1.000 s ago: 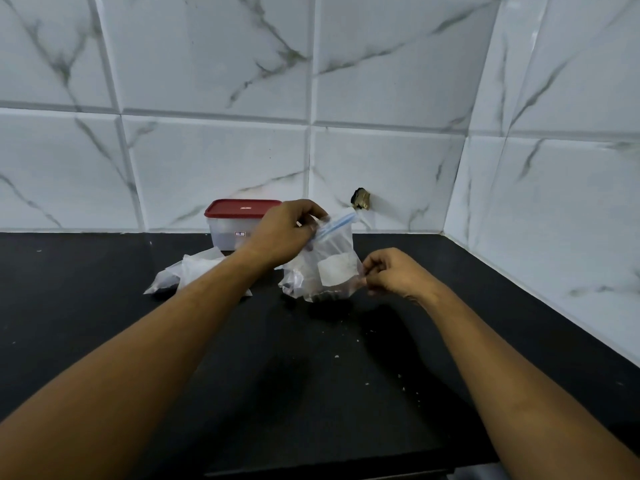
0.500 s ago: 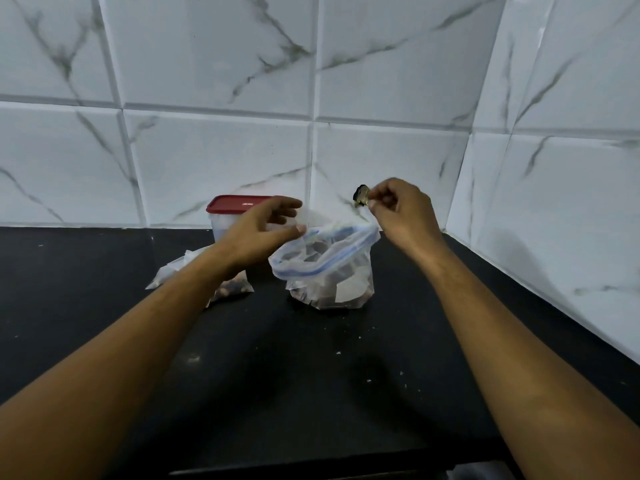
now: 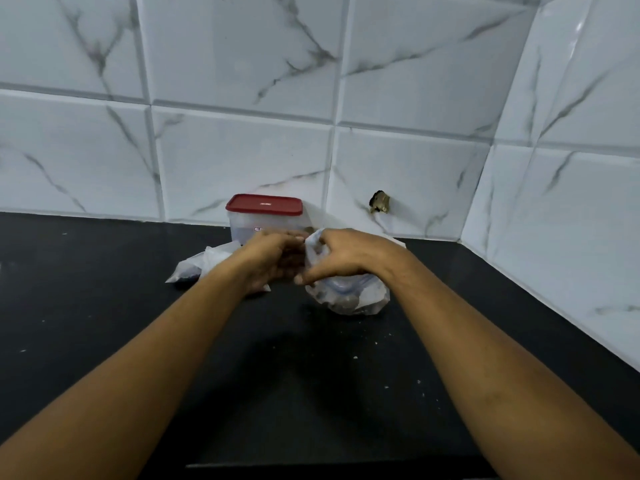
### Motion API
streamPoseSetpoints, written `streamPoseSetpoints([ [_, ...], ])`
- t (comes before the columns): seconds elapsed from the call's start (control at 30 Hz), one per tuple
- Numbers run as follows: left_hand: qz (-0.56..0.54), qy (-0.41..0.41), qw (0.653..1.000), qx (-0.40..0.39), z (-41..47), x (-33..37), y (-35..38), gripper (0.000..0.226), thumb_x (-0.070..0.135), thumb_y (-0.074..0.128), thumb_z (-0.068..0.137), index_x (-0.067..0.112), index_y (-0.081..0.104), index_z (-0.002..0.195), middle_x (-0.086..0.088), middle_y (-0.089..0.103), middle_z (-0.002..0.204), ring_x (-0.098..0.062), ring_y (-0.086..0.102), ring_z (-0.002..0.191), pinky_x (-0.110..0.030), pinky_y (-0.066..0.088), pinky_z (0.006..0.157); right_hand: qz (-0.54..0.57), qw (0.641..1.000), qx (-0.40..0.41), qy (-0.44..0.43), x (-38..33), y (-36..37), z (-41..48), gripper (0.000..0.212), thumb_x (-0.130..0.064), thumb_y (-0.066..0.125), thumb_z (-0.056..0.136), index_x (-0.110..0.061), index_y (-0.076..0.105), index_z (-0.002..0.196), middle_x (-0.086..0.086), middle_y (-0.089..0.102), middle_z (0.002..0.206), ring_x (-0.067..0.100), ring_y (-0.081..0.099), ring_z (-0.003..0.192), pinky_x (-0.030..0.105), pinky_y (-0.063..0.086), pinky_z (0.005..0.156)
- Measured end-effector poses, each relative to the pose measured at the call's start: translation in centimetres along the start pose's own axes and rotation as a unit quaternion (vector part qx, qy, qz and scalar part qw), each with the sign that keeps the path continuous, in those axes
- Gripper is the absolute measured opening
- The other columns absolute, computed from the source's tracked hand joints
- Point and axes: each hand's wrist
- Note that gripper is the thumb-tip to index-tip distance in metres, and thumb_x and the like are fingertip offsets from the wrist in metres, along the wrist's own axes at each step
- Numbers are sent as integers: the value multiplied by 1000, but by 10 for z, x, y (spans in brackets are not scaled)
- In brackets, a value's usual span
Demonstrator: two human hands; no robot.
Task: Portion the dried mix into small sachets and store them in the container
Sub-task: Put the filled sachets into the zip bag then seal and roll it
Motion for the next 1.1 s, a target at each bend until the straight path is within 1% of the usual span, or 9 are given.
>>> streamPoseSetpoints([
  [0.1, -15, 23, 999, 16, 5, -4, -7, 23, 2, 55, 102, 10, 71, 117, -12, 78, 103, -22, 74, 87, -35, 62, 73, 10, 995, 86, 45, 9, -3, 2, 31, -15, 72, 88, -12, 64, 117, 14, 68, 107, 21, 63, 89, 36, 51, 72],
  [0.2, 104, 26, 993, 50, 6, -22, -14, 30, 1, 66, 97, 8, 63, 126, -9, 72, 107, -19, 69, 87, -33, 61, 72, 102, 982, 138, 80, 25, -7, 4, 28, -1, 61, 83, -10, 66, 109, 13, 68, 102, 30, 68, 94, 38, 52, 74],
  [0.3, 182, -5, 983, 0, 5, -38, -13, 41, 8, 78, 89, 16, 62, 126, -6, 69, 114, -23, 72, 100, -39, 64, 80, 160, 972, 149, 85, 33, -5, 2, 26, -12, 75, 83, -8, 66, 107, 13, 68, 104, 30, 68, 98, 37, 50, 73],
  [0.43, 100, -11, 995, -15, 4, -36, -5, 22, 13, 75, 93, 10, 69, 114, -9, 76, 96, -16, 70, 80, -35, 62, 72, 198, 963, 173, 64, 38, 0, 2, 28, -31, 79, 88, -11, 66, 102, 4, 66, 98, 20, 64, 87, 33, 44, 68],
  [0.57, 152, 56, 986, 32, 8, -39, -7, 18, 18, 78, 91, 8, 70, 104, -8, 76, 86, -20, 72, 78, -38, 60, 74, 258, 949, 170, 63, 40, 0, 2, 13, -20, 69, 97, -12, 62, 90, 4, 65, 85, 15, 65, 73, 27, 48, 59],
  [0.7, 220, 136, 965, 49, 4, -42, -5, 23, 24, 84, 86, 15, 69, 100, -5, 76, 89, -17, 75, 81, -33, 63, 68, 297, 932, 185, 88, 42, 0, 5, 32, -13, 66, 98, -17, 49, 72, -3, 48, 68, 8, 49, 56, 16, 36, 42],
  [0.87, 226, 158, 956, 98, 6, -45, -5, 21, 28, 85, 85, 17, 70, 96, -2, 77, 86, -19, 75, 83, -37, 64, 68, 354, 915, 169, 97, 41, 2, 8, 34, -12, 61, 101, -19, 46, 71, -5, 46, 66, 5, 46, 53, 21, 38, 48],
  [1.03, 269, 165, 947, 68, 9, -47, -9, 7, 28, 80, 90, 24, 75, 91, 3, 77, 84, -17, 74, 84, -39, 65, 76, 432, 881, 162, 107, 38, 1, 12, 20, -20, 55, 106, -4, 66, 107, 12, 71, 105, 27, 69, 101, 44, 57, 94],
  [1.1, 283, 171, 941, 74, 10, -47, -11, 6, 28, 76, 93, 24, 74, 90, 3, 77, 84, -16, 74, 84, -39, 64, 77, 446, 868, 189, 108, 38, 1, 11, 23, -18, 53, 106, -1, 66, 114, 16, 71, 109, 28, 70, 99, 49, 57, 96],
])
Point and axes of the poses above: each hand's wrist, its own z-axis towards the middle knuckle, its own y-axis out of the palm, x = y × z
